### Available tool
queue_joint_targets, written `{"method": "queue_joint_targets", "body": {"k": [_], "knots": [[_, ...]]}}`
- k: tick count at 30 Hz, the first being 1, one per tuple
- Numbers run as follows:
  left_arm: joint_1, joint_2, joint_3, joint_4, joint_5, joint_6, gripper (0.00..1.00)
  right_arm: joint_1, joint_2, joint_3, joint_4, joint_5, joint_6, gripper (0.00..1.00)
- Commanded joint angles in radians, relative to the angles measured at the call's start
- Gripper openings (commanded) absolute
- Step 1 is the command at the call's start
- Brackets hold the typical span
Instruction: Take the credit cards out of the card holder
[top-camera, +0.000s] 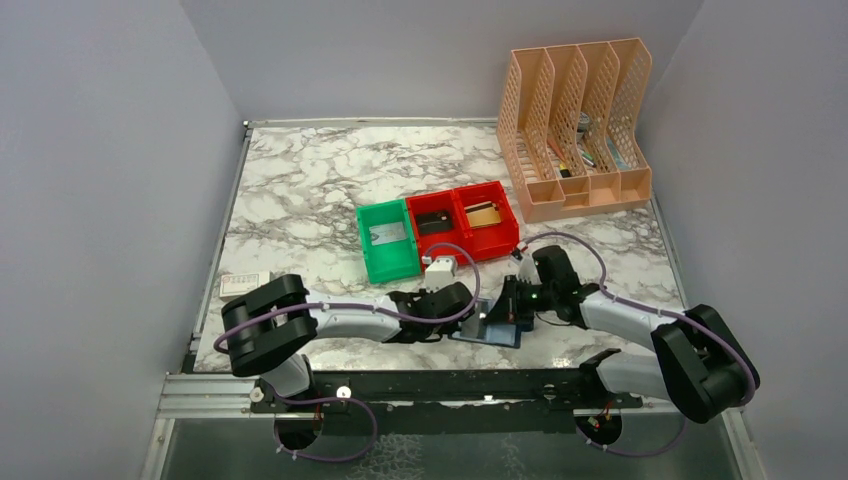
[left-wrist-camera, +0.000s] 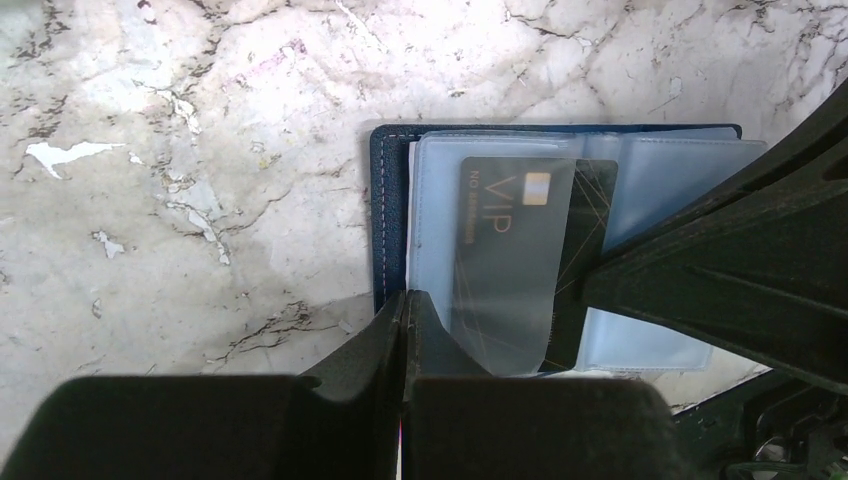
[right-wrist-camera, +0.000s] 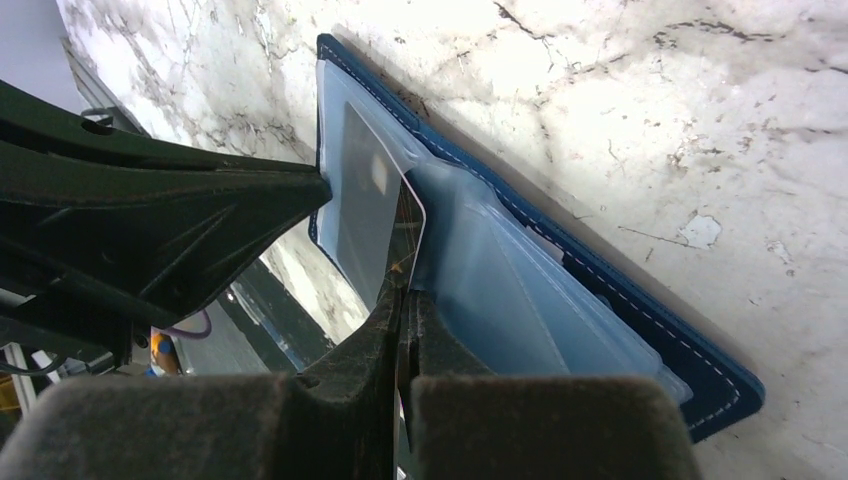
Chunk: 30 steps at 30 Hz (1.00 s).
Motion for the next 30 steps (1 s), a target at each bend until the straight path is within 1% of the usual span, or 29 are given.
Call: {"method": "queue_joint_targets", "body": {"k": [1, 8, 14, 16, 20, 23, 26, 28, 30], "knots": [[0.008, -0.011, -0.042, -0.088, -0.036, -0.013, 0.0, -0.017, -0.018, 0.038, -0.073, -0.046, -0.056, 0.01], [0.008, -0.034, -0.061, -0.118, -0.064, -0.041, 0.0, -0.044, -0.036, 0.047, -0.118, -0.043, -0.085, 0.01], [0.008, -0.106, -0.097, -0.168, -0.123, -0.094, 0.0, -0.047, -0.043, 0.079, -0.133, -0.025, -0.101, 0.01], [0.008, -0.136, -0.1, -0.168, -0.132, -0.092, 0.06, -0.046, -0.032, 0.081, -0.113, -0.053, -0.095, 0.01], [0.008, -0.172, -0.067, -0.163, -0.136, -0.044, 0.3, -0.046, 0.003, 0.061, -0.047, -0.083, -0.082, 0.01], [0.007, -0.175, -0.016, -0.159, -0.13, 0.01, 0.42, -0.046, 0.031, 0.064, -0.014, -0.098, -0.085, 0.01], [0.007, -0.161, 0.022, -0.102, -0.094, 0.081, 0.46, -0.047, 0.046, 0.072, 0.007, -0.097, -0.084, 0.01], [0.007, -0.148, 0.019, 0.0, -0.04, 0.131, 0.48, -0.046, 0.051, 0.074, 0.012, -0.086, -0.08, 0.01], [0.008, -0.129, 0.005, 0.096, 0.007, 0.15, 0.49, -0.047, 0.053, 0.076, 0.022, -0.085, -0.075, 0.01]]}}
